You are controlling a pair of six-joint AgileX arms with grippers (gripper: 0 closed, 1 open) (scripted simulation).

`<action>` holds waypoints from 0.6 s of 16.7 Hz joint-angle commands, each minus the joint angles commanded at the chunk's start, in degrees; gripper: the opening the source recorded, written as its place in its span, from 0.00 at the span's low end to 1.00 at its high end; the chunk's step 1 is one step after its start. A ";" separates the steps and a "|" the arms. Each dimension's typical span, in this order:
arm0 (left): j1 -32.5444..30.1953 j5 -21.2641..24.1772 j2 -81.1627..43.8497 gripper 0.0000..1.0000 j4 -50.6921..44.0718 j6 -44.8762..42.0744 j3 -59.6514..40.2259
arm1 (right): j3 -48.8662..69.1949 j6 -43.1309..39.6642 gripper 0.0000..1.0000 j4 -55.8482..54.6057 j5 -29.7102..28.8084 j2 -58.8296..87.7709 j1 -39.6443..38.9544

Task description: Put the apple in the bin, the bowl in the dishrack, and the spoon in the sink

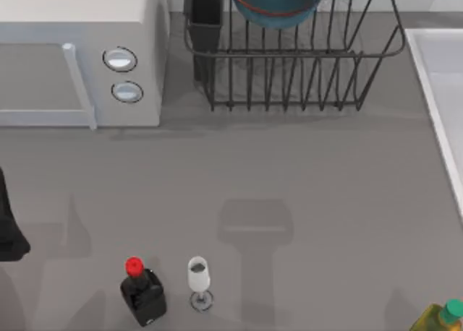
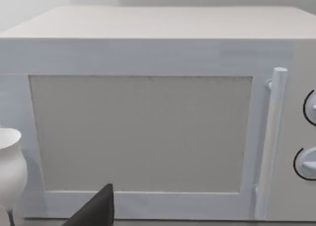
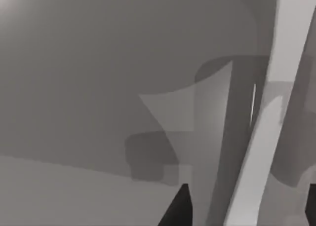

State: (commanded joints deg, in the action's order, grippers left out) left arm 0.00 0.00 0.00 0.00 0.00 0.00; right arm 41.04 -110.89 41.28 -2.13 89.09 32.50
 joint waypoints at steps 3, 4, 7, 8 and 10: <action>0.00 0.00 0.00 1.00 0.00 0.00 0.00 | 4.47 -0.27 0.00 7.75 0.01 -2.55 0.14; 0.00 0.00 0.00 1.00 0.00 0.00 0.00 | 6.32 -0.38 0.00 11.36 0.01 -3.70 0.11; 0.00 0.00 0.00 1.00 0.00 0.00 0.00 | 11.69 -0.53 0.00 20.17 0.01 -7.19 0.00; 0.00 0.00 0.00 1.00 0.00 0.00 0.00 | 13.04 -0.49 0.00 21.91 0.01 -8.14 -0.02; 0.00 0.00 0.00 1.00 0.00 0.00 0.00 | 14.45 -0.35 0.00 23.57 0.02 -9.24 -0.04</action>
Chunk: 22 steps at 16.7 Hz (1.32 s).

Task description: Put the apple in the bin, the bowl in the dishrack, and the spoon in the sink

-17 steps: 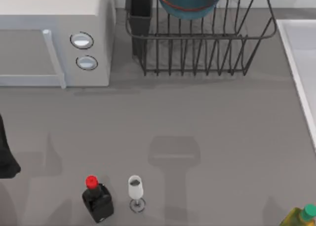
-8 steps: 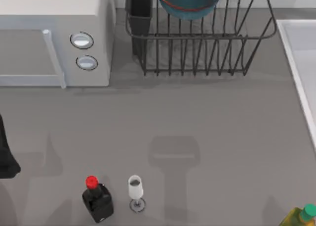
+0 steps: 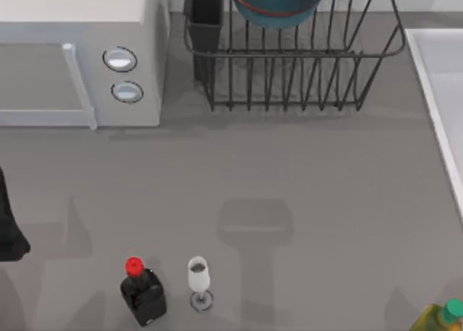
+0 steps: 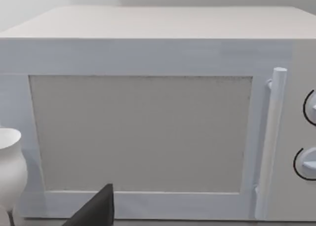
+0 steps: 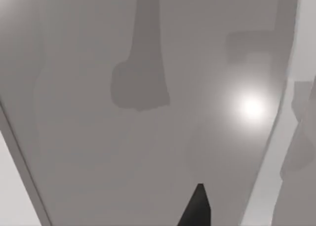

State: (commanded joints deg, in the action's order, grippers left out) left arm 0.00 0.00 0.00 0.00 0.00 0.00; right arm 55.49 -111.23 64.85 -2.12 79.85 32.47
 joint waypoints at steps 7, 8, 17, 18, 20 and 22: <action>0.00 0.00 0.00 1.00 0.00 0.00 0.00 | 1.71 0.36 0.00 0.76 -0.01 1.98 -0.43; 0.00 0.00 0.00 1.00 0.00 0.00 0.00 | 3.53 0.62 0.00 1.59 -0.01 3.70 -0.84; 0.00 0.00 0.00 1.00 0.00 0.00 0.00 | 46.51 7.72 0.00 16.06 -0.05 35.18 -9.28; 0.00 0.00 0.00 1.00 0.00 0.00 0.00 | 53.46 9.01 0.00 17.95 -0.06 39.48 -10.58; 0.00 0.00 0.00 1.00 0.00 0.00 0.00 | 67.31 11.83 0.00 21.62 -0.11 47.99 -13.25; 0.00 0.00 0.00 1.00 0.00 0.00 0.00 | 80.21 14.82 0.00 25.00 -0.16 55.97 -15.90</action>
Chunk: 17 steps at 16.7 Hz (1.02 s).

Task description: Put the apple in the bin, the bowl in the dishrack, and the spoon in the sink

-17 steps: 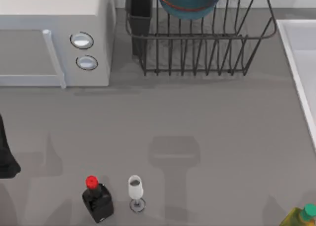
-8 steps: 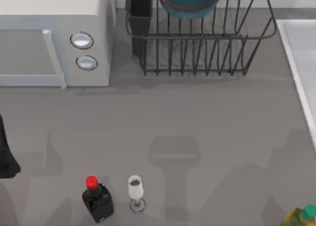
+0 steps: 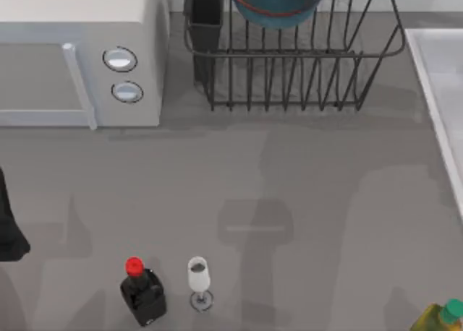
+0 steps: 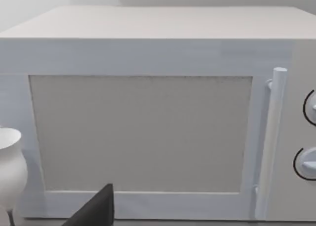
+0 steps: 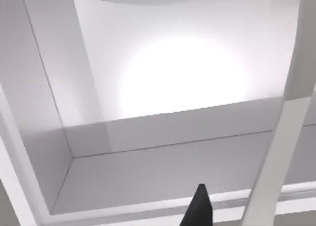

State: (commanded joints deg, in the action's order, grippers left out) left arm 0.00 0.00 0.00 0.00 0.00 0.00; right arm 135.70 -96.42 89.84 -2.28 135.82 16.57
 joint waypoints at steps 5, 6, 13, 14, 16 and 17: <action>0.00 0.00 0.00 1.00 0.00 0.00 0.00 | 22.90 6.99 0.00 6.40 -0.15 15.57 -5.65; 0.00 0.00 0.00 1.00 0.00 0.00 0.00 | 25.67 8.07 0.00 7.24 -0.17 17.70 -6.47; 0.00 0.00 0.00 1.00 0.00 0.00 0.00 | 30.66 10.24 0.00 8.81 -0.23 21.76 -8.05; 0.00 0.00 0.00 1.00 0.00 0.00 0.00 | 30.55 10.25 0.00 8.72 -0.23 21.80 -7.76; 0.00 0.00 0.00 1.00 0.00 0.00 0.00 | 29.64 10.32 0.00 7.81 -0.22 21.13 -7.79; 0.00 0.00 0.00 1.00 0.00 0.00 0.00 | 28.30 10.38 0.00 6.50 -0.21 20.38 -7.82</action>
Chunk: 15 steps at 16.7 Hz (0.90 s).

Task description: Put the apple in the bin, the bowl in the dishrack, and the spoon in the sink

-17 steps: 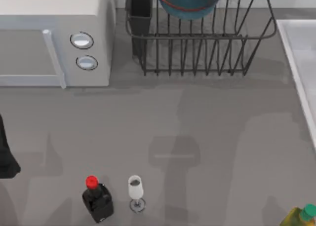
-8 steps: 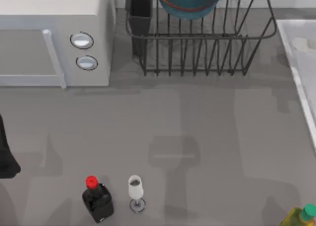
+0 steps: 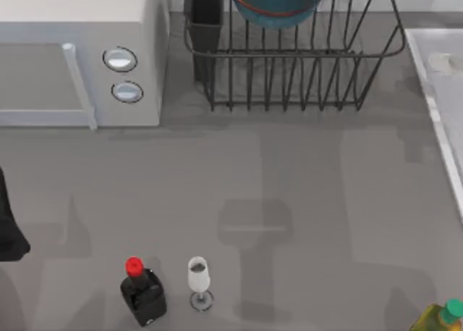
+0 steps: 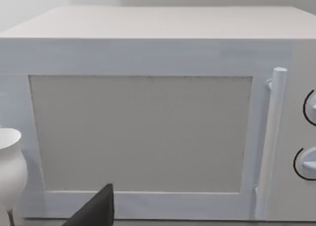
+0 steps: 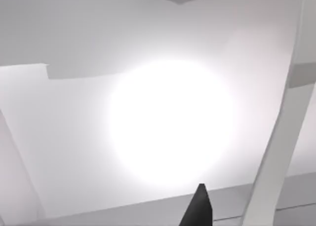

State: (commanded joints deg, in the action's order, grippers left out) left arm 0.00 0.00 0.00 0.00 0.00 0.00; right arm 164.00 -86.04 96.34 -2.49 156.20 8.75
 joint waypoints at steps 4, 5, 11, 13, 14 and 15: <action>0.00 0.00 0.00 1.00 0.00 0.00 0.00 | -10.67 0.02 0.00 -6.61 0.04 -2.98 -0.12; 0.00 0.00 0.00 1.00 0.00 0.00 0.00 | -14.05 0.02 0.00 -8.32 0.05 -3.63 -0.14; 0.00 0.00 0.00 1.00 0.00 0.00 0.00 | -25.12 -0.15 0.00 -16.42 0.11 -7.33 -0.29; 0.00 0.00 0.00 1.00 0.00 0.00 0.00 | -25.12 -0.15 0.00 -16.42 0.11 -7.33 -0.29; 0.00 0.00 0.00 1.00 0.00 0.00 0.00 | -25.12 -0.15 0.00 -16.42 0.11 -7.33 -0.29; 0.00 0.00 0.00 1.00 0.00 0.00 0.00 | -25.12 -0.15 0.08 -16.42 0.11 -7.33 -0.29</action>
State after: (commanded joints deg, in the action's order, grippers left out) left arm 0.00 0.00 0.00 0.00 0.00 0.00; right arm 138.88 -86.19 79.93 -2.38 148.87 8.46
